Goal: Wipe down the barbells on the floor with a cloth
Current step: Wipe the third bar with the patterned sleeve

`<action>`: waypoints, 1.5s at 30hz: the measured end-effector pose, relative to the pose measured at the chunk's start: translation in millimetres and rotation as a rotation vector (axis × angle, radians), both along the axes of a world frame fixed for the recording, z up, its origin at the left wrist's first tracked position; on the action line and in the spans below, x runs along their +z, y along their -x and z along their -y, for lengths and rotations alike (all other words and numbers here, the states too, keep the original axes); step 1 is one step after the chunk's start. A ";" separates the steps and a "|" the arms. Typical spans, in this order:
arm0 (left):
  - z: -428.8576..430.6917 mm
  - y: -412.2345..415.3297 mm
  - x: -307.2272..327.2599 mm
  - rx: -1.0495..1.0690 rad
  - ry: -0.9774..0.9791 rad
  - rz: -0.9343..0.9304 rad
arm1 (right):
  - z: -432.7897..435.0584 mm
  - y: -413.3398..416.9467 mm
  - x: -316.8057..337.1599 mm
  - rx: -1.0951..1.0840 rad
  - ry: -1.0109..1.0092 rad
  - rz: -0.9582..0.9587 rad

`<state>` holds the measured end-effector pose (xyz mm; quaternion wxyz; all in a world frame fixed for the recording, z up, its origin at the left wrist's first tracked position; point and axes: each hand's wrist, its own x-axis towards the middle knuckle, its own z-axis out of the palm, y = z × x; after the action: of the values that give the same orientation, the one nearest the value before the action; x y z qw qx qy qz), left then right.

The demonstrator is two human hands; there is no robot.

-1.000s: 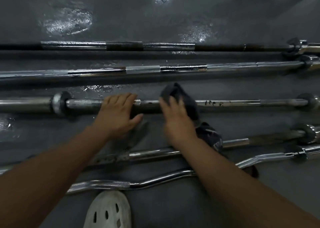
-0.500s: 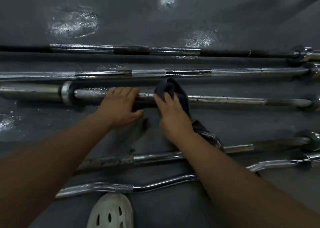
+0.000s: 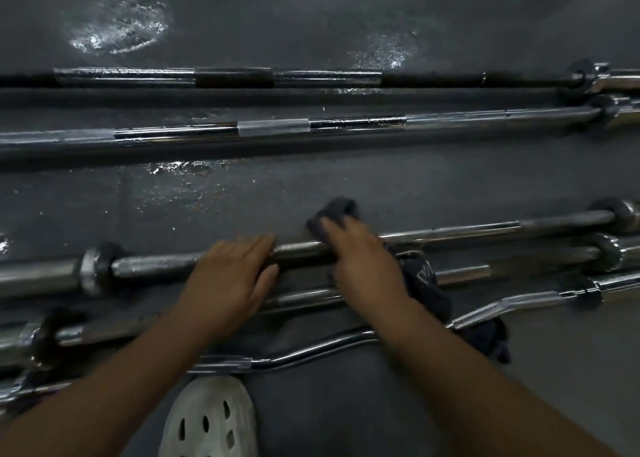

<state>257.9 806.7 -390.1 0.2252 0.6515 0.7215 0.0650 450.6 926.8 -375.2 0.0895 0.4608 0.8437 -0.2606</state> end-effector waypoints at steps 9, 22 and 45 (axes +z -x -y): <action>-2.4 -10.7 -15.2 0.007 0.082 -0.103 | 53.7 40.8 0.2 0.100 -0.108 -0.097; -53.6 48.5 -8.8 0.061 0.097 -0.122 | 3.9 48.4 -10.1 0.099 -0.150 -0.047; -34.0 12.3 -8.2 0.246 -0.039 -0.117 | 7.4 35.0 -8.9 -0.165 -0.168 0.082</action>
<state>245.6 840.6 -398.4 0.1603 0.5653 0.8063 0.0680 415.6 919.4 -384.0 0.0632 0.5447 0.8173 -0.1767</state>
